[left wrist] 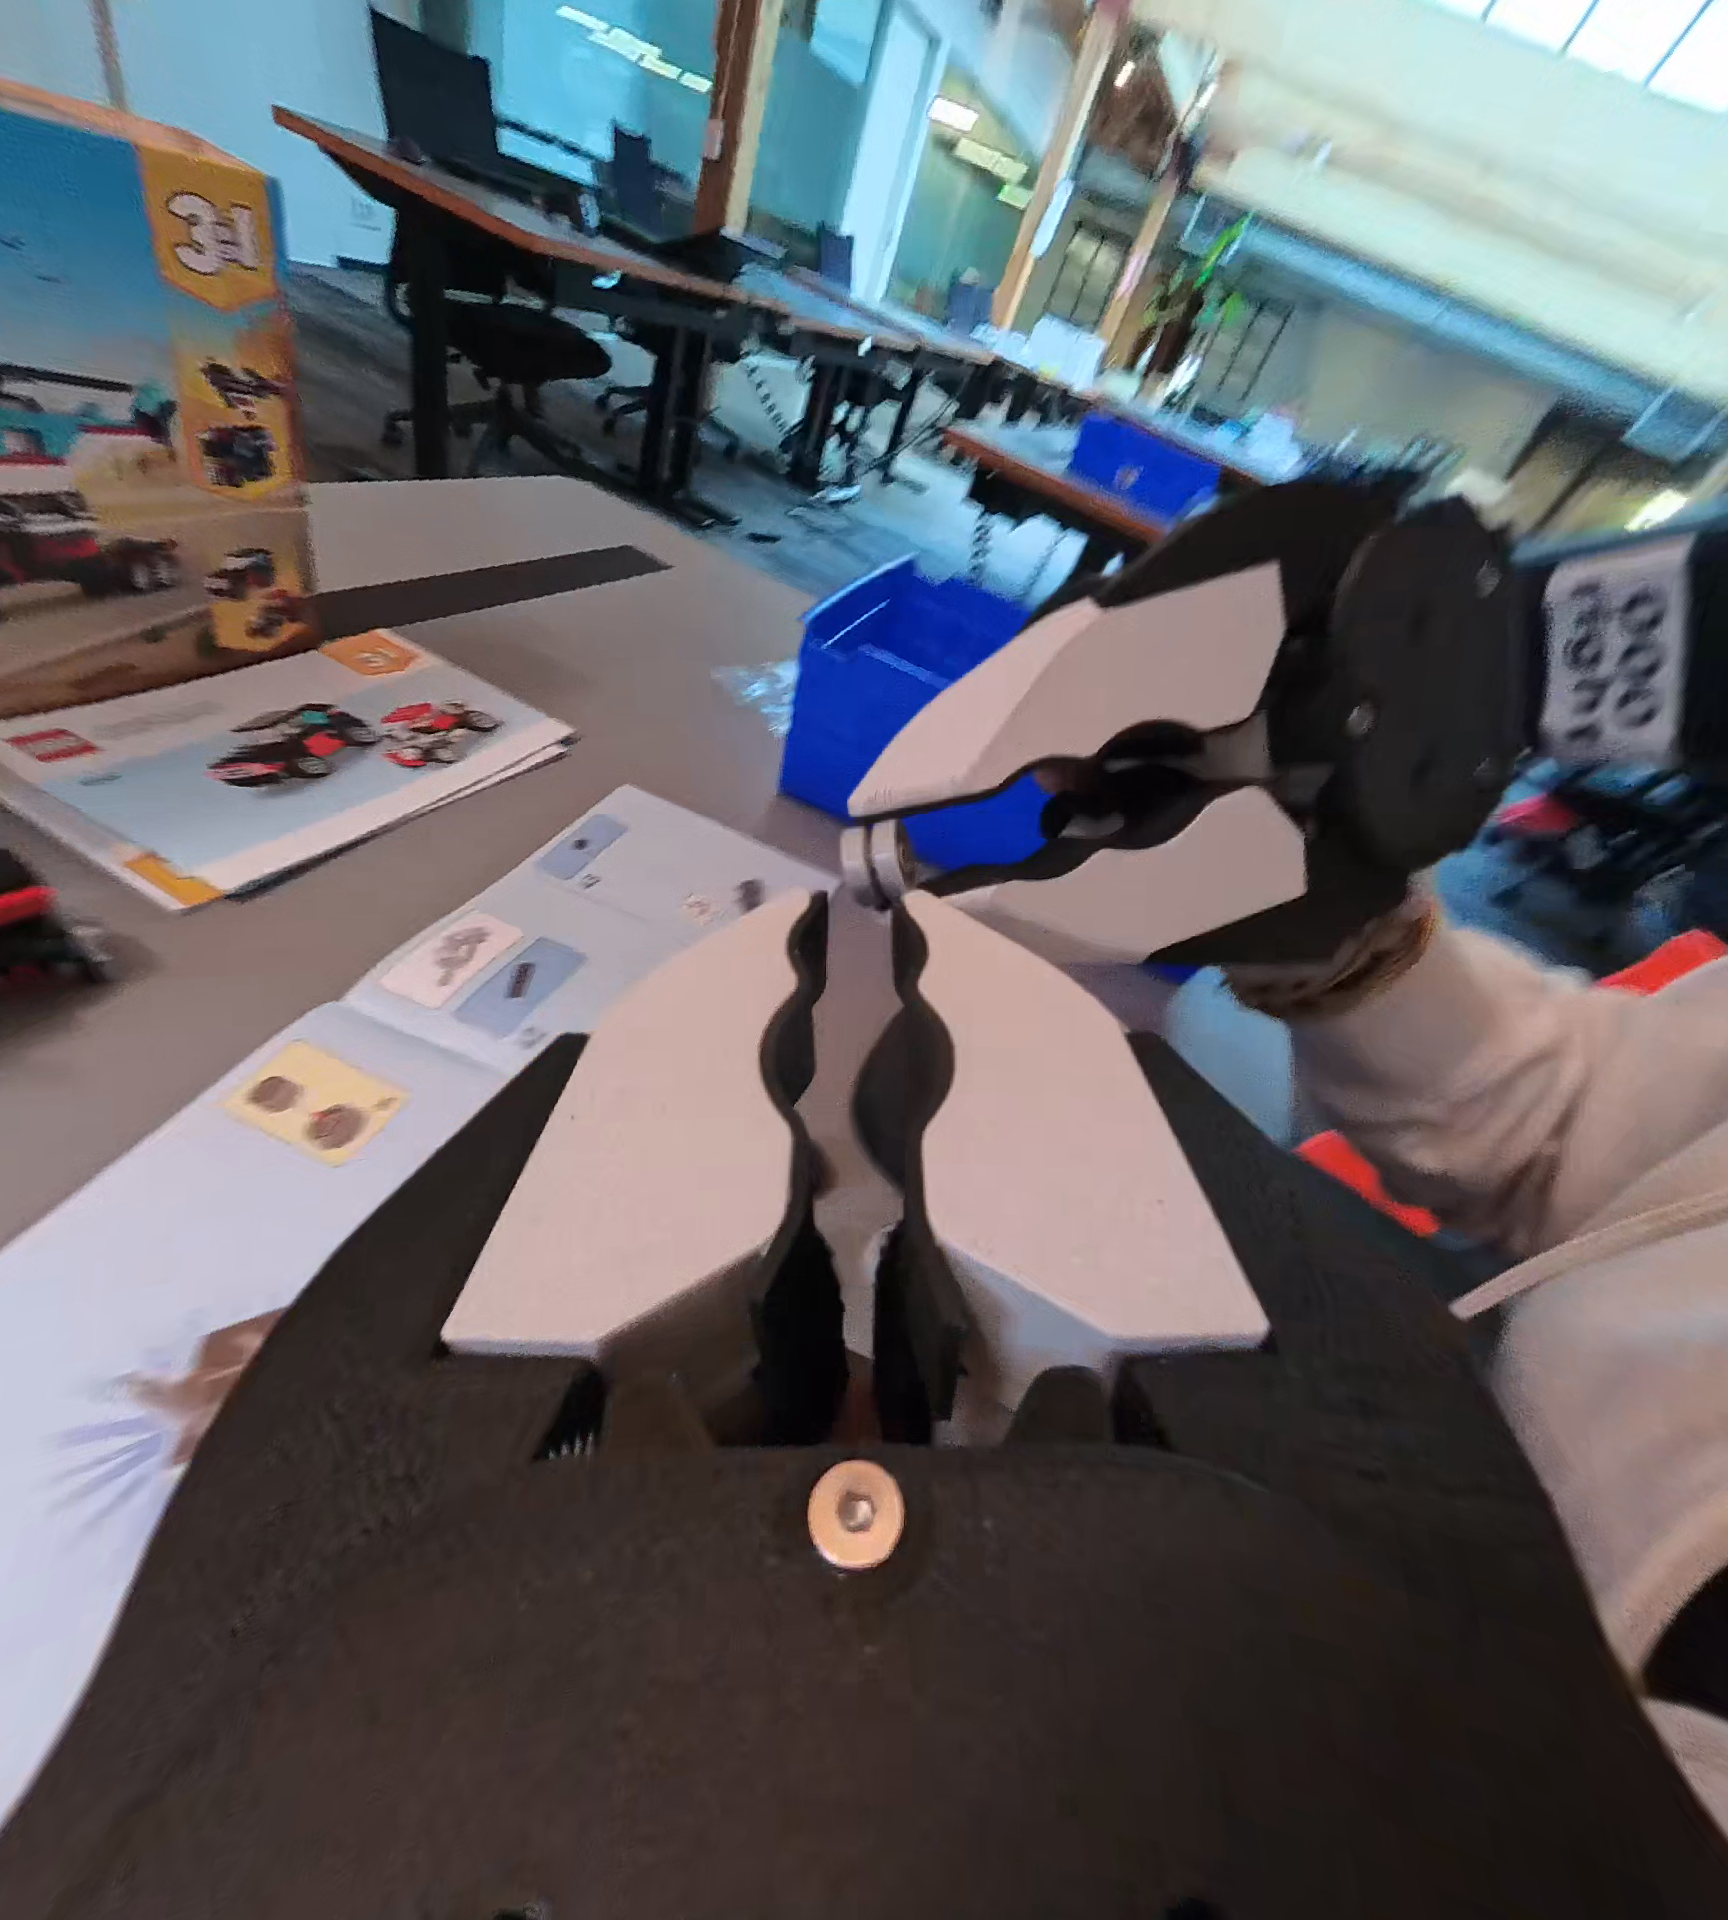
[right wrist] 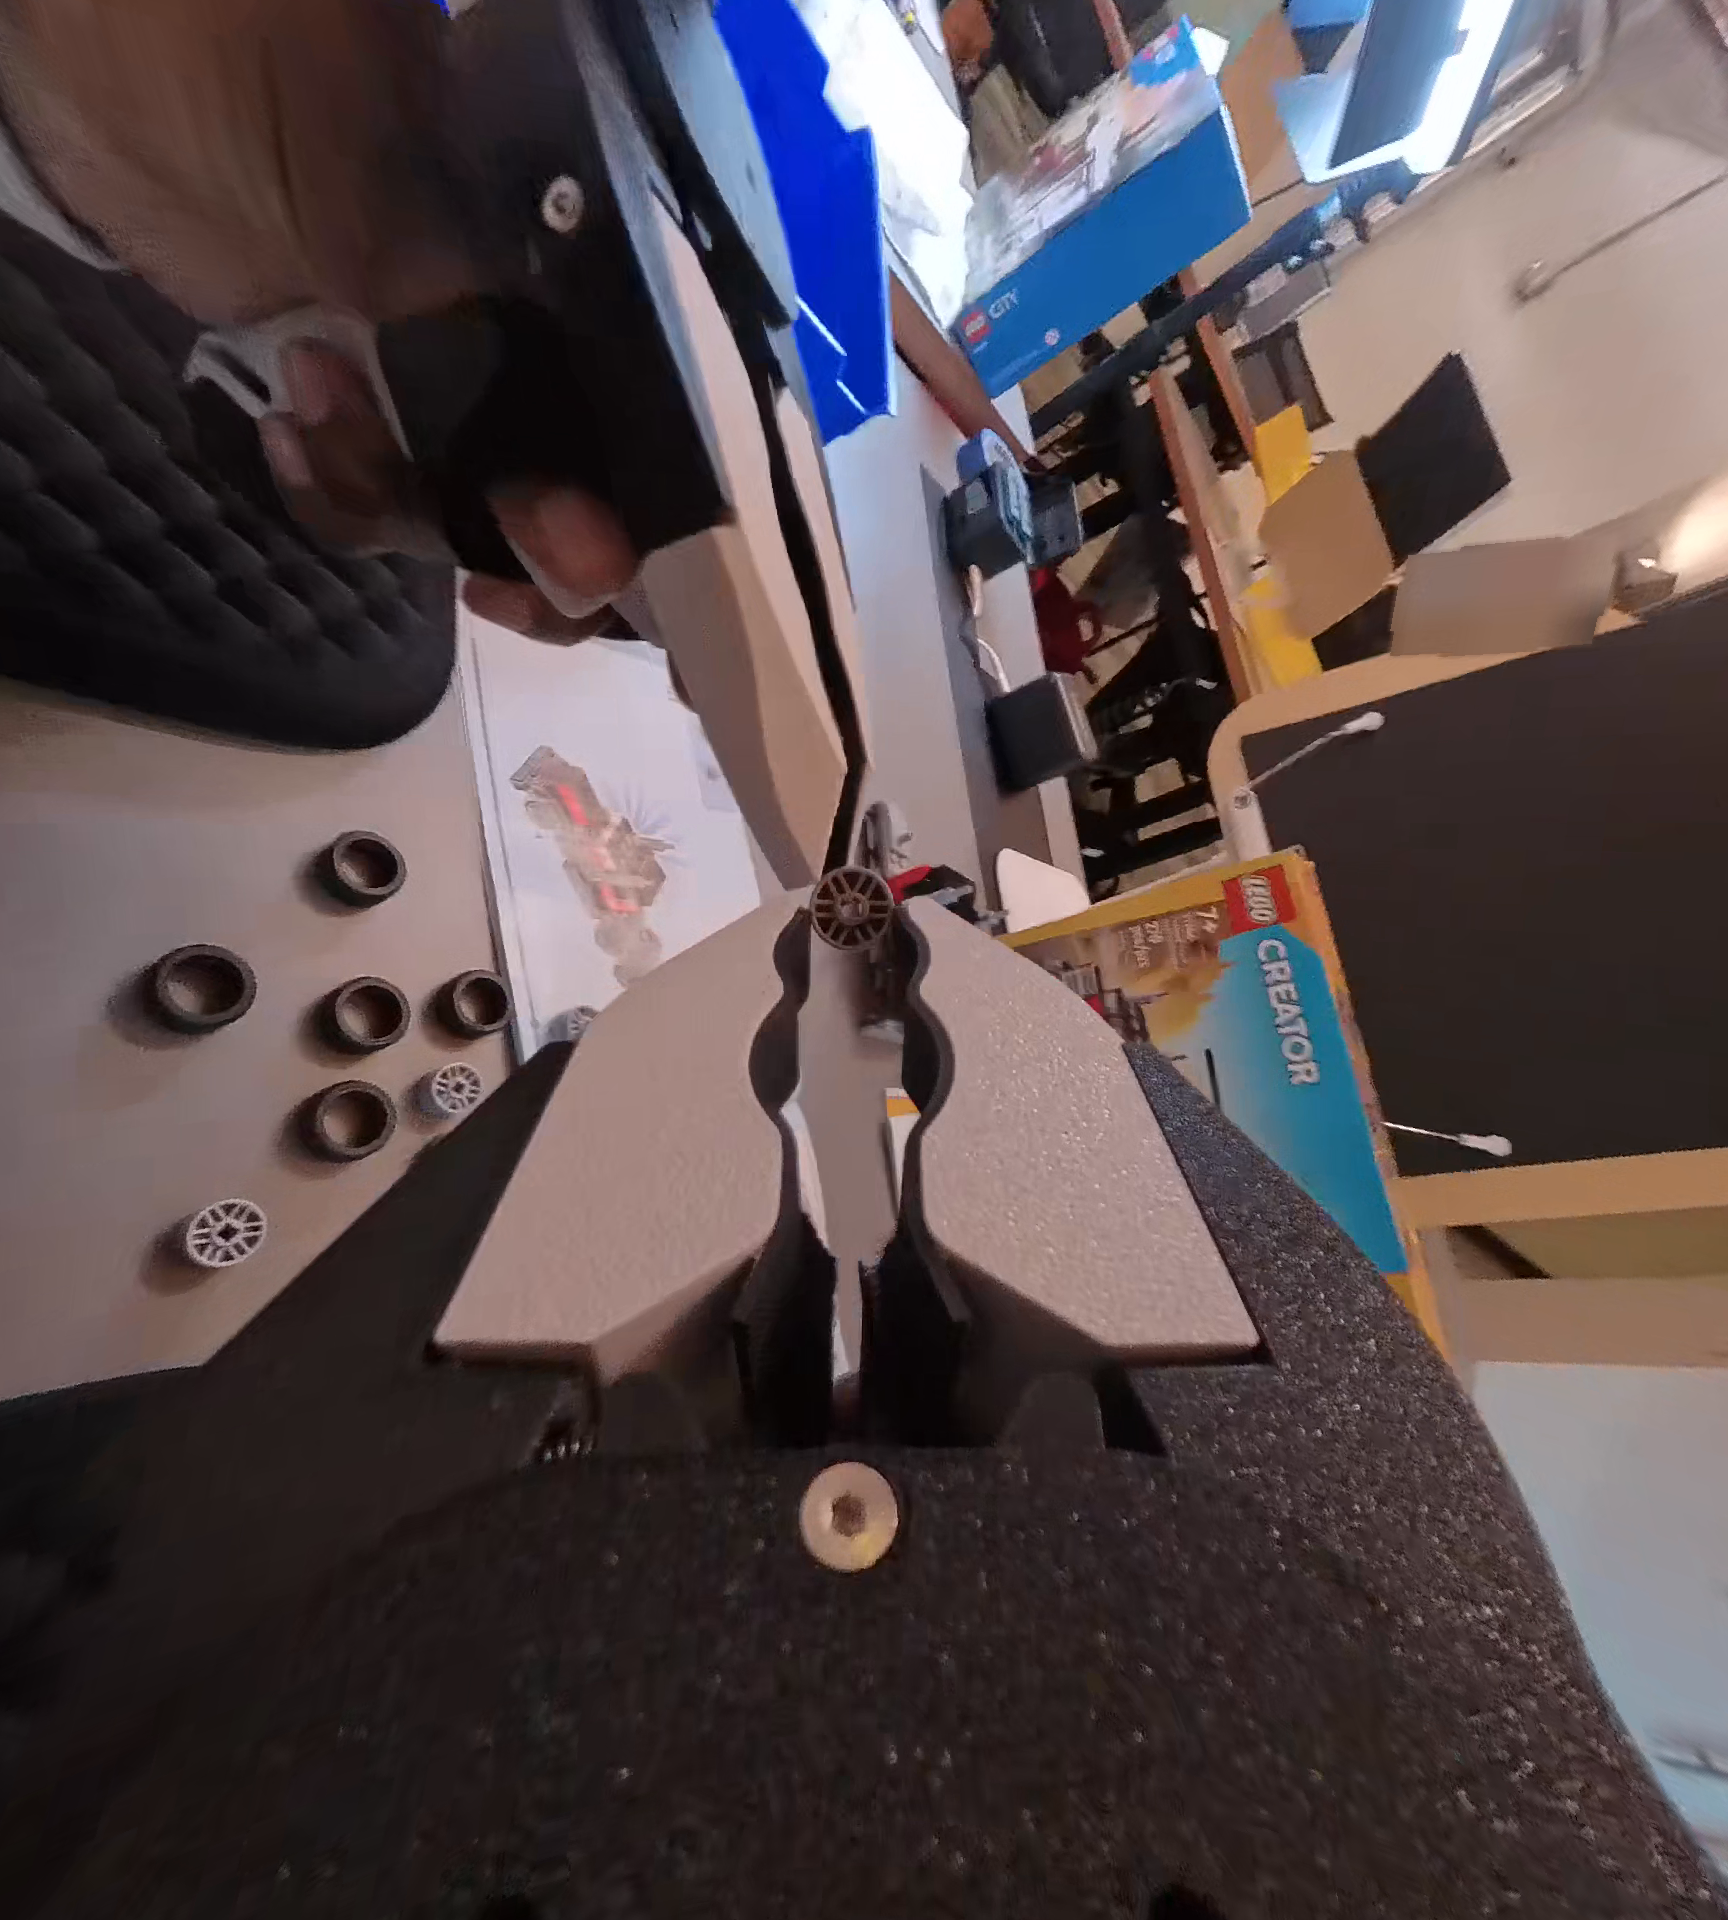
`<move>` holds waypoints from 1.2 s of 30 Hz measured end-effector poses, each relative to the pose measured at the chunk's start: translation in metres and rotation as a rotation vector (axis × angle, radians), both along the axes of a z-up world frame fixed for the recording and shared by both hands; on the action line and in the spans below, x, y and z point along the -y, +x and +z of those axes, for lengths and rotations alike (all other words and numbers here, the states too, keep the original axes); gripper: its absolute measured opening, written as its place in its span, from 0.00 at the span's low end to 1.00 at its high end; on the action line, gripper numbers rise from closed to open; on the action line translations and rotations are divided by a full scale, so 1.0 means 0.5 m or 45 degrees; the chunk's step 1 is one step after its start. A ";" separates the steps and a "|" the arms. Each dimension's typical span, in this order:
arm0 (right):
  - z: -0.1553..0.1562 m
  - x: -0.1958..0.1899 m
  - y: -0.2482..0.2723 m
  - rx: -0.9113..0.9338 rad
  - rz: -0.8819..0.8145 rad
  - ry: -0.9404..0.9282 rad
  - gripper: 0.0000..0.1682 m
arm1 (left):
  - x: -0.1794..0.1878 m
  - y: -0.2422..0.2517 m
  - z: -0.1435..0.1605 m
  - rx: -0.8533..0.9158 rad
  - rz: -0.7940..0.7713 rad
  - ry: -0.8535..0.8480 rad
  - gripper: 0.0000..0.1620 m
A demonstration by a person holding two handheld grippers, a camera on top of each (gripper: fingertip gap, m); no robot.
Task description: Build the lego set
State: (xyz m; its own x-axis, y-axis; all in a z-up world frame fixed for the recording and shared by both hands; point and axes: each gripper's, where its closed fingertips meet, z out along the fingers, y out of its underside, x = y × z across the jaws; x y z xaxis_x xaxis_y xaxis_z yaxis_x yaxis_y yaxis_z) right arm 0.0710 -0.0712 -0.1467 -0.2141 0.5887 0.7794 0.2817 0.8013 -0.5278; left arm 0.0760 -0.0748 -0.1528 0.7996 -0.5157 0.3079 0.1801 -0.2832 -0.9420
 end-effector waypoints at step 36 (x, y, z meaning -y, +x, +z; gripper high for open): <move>0.055 0.064 0.006 -0.085 0.346 -0.411 0.09 | 0.066 0.014 0.082 0.415 -0.338 0.081 0.15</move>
